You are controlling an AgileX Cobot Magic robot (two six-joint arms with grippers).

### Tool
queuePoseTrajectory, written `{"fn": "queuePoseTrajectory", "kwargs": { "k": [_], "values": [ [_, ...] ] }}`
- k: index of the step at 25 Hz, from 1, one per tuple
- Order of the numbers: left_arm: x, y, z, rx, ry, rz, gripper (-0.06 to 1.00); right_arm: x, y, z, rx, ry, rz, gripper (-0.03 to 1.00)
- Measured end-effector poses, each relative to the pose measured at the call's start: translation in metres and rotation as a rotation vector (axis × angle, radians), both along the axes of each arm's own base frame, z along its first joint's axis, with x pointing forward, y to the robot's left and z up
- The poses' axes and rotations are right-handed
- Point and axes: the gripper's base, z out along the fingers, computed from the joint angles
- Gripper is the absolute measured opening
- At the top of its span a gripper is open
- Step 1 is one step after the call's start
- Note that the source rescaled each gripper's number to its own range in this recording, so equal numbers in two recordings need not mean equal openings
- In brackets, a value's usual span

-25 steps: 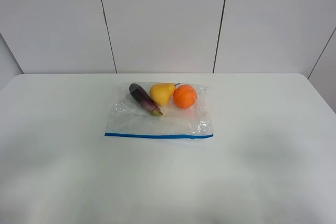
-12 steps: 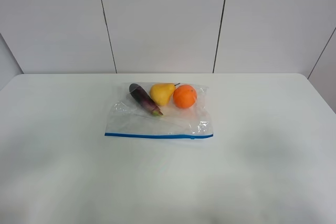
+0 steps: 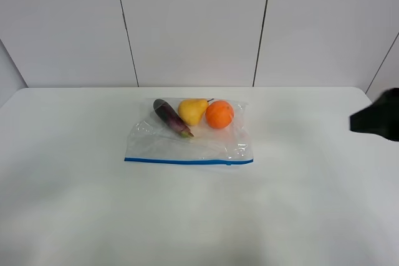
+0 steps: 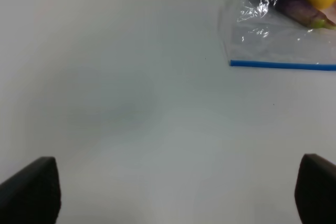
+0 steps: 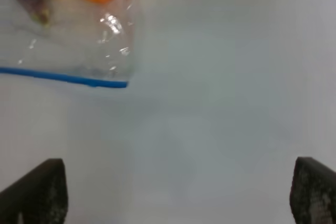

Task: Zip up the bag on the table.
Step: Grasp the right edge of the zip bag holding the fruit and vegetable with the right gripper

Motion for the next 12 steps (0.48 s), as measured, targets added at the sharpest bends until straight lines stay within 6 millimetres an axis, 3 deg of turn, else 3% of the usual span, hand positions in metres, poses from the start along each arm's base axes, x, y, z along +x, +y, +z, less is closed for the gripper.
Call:
{"fn": "queuePoseTrajectory", "kwargs": {
  "k": [6, 12],
  "values": [
    [0.000, 0.000, 0.000, 0.000, 0.000, 0.000, 1.00, 0.089, 0.016, -0.066, 0.145, 0.187, 0.068, 0.91],
    [0.000, 0.000, 0.000, 0.000, 0.000, 0.000, 1.00, 0.146, 0.031, -0.138, 0.295, 0.364, 0.138, 0.91]
  ]
}}
